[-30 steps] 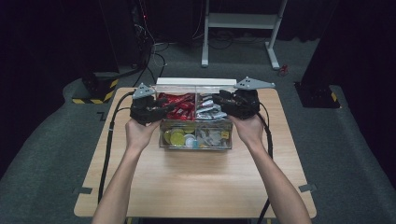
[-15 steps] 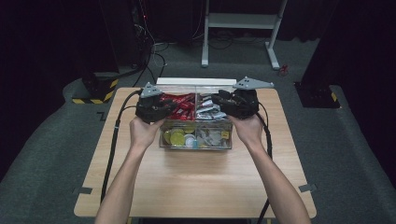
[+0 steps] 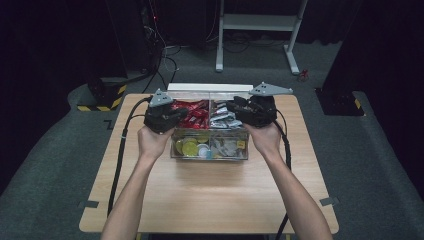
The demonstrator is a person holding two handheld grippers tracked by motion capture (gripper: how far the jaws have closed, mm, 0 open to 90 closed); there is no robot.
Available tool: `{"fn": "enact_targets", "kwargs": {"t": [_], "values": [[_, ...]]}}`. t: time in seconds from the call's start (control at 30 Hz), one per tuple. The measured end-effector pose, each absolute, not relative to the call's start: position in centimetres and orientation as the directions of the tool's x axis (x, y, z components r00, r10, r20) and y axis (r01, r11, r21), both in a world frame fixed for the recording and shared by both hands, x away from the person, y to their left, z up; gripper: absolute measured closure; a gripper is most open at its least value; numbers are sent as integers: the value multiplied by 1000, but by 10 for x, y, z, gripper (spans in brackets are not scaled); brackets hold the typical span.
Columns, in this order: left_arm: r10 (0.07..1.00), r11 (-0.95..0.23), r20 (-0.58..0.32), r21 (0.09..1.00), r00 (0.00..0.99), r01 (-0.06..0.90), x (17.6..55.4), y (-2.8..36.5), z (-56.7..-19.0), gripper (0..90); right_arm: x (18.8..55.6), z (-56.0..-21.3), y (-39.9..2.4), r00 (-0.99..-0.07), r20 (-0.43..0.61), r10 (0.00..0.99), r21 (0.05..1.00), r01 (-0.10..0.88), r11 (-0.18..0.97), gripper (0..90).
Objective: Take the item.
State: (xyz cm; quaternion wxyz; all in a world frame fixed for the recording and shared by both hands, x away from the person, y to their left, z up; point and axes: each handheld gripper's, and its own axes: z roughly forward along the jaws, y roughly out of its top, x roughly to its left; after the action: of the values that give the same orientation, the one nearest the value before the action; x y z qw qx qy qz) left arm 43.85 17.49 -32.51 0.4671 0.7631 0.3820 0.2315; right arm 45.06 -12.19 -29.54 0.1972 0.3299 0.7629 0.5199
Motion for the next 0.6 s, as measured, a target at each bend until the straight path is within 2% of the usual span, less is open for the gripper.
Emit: {"fn": "enact_targets", "kwargs": {"t": [0.6], "values": [[793,-236,-42,898,607,371,426,191,-322,859,451,-295,-122,-707,55,705,925,302,230,615]]}}
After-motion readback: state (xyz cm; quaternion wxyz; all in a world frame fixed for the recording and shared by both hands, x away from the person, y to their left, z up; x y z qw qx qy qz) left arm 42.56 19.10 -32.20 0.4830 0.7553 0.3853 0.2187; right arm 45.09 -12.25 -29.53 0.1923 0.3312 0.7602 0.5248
